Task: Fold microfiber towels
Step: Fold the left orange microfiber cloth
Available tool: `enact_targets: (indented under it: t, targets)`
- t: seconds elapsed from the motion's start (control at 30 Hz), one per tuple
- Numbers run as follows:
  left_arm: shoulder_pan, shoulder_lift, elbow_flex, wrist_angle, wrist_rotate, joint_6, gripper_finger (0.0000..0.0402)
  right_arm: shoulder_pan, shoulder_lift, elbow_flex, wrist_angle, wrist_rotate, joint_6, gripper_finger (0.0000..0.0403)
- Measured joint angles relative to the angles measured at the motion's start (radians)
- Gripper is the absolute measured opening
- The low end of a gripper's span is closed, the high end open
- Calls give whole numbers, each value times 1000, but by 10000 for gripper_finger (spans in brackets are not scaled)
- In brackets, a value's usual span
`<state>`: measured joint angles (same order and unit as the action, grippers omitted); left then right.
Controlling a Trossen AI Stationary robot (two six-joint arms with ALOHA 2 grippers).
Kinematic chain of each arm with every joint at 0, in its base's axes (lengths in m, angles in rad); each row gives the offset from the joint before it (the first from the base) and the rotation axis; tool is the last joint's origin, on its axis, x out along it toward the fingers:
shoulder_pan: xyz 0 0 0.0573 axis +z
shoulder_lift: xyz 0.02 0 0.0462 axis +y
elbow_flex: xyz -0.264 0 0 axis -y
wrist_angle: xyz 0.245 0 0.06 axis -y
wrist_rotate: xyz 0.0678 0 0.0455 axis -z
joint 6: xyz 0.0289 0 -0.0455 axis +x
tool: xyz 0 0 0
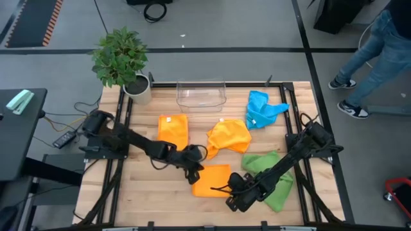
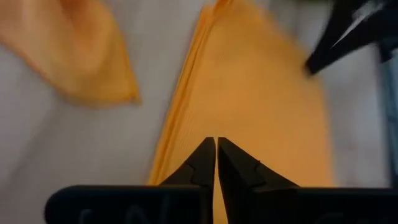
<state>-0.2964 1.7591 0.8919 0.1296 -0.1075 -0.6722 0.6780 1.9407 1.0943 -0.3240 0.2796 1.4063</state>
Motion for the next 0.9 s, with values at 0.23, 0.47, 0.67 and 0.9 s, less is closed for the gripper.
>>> enact_targets:
  t: [0.23, 0.47, 0.67, 0.9]
  targets:
    - [-83, -66, 3, 91, 38, 76, 18, -9, -88, -6, -50, 68, -56, 2]
    - [-200, 81, 3, 149, 37, -3, 12, -28, -159, -6, -81, 93, -108, 2]
    - [-238, 201, 4, 219, 57, -168, 9, -72, -90, -6, -137, 29, -157, 2]
    - [-299, 205, 30, 226, 66, -212, 14, -190, -50, -4, -116, -5, -348, 2]
